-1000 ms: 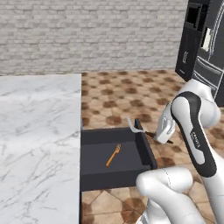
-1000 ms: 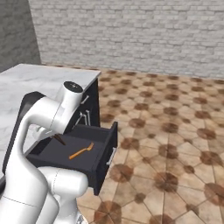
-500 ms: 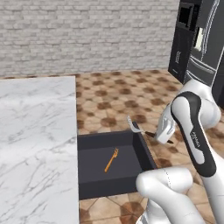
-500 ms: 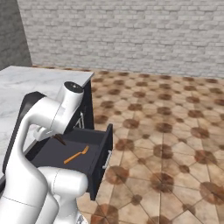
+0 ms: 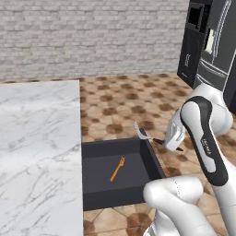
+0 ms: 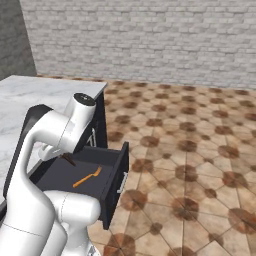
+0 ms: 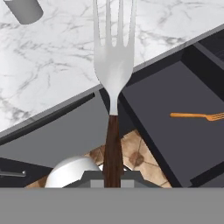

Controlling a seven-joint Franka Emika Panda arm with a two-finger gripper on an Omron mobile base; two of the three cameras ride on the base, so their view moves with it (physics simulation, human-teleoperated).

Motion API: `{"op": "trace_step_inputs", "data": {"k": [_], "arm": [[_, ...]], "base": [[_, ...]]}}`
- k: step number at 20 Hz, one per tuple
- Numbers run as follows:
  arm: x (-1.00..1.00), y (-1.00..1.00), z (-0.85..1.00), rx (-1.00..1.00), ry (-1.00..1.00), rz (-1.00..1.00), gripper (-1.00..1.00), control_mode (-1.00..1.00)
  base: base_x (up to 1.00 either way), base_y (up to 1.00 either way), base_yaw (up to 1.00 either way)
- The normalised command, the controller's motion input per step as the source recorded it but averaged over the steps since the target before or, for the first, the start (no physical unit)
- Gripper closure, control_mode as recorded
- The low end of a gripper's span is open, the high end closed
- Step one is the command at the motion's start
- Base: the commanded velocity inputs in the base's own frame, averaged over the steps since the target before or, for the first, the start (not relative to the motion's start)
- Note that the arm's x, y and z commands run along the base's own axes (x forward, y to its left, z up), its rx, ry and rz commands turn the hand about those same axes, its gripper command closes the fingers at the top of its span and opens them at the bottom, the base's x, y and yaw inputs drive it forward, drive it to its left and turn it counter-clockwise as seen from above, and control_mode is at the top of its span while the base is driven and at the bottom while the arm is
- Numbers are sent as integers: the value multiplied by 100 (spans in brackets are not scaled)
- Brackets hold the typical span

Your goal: Organize the utensils by type. Pick up the wooden spoons from the counter and place them in the open cabinet. Then pick up the metallic utensils from the counter and place them in the open drawer.

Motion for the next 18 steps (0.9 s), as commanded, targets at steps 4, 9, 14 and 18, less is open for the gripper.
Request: {"op": "trace_step_inputs", "data": {"k": [4,9,14,18], "arm": [[0,0,0,0,0,0,100,100],[0,0,0,0,0,0,100,100],[0,0,0,0,0,0,100,100],[4,0,-1,0,0,-1,100,-100]], "base": [[3,1,0],[0,0,0],[0,0,0],[0,0,0]]}}
